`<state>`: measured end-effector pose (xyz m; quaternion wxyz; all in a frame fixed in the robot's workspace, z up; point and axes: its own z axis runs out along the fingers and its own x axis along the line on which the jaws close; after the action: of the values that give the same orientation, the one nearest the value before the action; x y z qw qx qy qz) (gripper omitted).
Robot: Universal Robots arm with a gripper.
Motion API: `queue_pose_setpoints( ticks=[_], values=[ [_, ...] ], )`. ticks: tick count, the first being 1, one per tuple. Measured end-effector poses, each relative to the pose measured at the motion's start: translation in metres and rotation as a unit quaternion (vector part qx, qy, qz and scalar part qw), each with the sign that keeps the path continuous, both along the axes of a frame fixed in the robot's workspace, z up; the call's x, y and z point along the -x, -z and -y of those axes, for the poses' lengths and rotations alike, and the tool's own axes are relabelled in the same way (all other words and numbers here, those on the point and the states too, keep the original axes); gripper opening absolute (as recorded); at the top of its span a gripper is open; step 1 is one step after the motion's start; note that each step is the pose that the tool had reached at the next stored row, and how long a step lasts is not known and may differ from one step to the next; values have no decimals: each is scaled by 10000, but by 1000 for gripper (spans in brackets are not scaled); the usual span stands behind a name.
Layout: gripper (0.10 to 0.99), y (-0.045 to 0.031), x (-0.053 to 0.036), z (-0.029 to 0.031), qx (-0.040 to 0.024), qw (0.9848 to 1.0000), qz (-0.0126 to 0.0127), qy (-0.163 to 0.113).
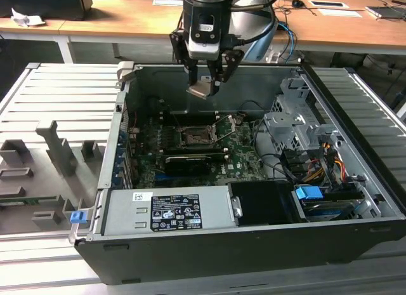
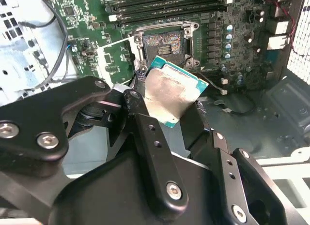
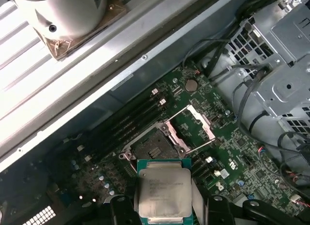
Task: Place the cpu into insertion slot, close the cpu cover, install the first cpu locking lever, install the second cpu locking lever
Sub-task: 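Place the cpu into insertion slot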
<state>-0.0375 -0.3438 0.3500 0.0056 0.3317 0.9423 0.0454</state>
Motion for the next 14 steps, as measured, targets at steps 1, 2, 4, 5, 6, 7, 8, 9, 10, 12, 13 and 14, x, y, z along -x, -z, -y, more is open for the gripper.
queue_pose_setpoints(
  ticks=[1, 2, 4, 5, 6, 7, 8, 9, 10, 12, 13, 14],
  values=[
    [529, 6, 0, 0, 0, 10000, 0, 97],
    [529, 11, 0, 0, 0, 9998, 0, 185],
    [529, 15, 0, 0, 1, 9997, -1, 242],
    [529, 17, 3, 0, 1, 9997, -1, 264],
    [529, 20, 7, 0, 0, 9996, 0, 287],
    [529, 23, 7, 0, 0, 9995, -1, 307],
    [529, 28, 7, 0, 0, 9995, -5, 320],
    [529, 34, 7, 0, 0, 9994, -9, 332],
    [529, 39, 7, 0, 0, 9994, -12, 341],
    [529, 47, 7, 0, 1, 9994, -14, 353],
    [529, 49, 7, 0, 1, 9994, -14, 355],
    [529, 51, 7, 0, 1, 9994, -14, 359]
  ],
)
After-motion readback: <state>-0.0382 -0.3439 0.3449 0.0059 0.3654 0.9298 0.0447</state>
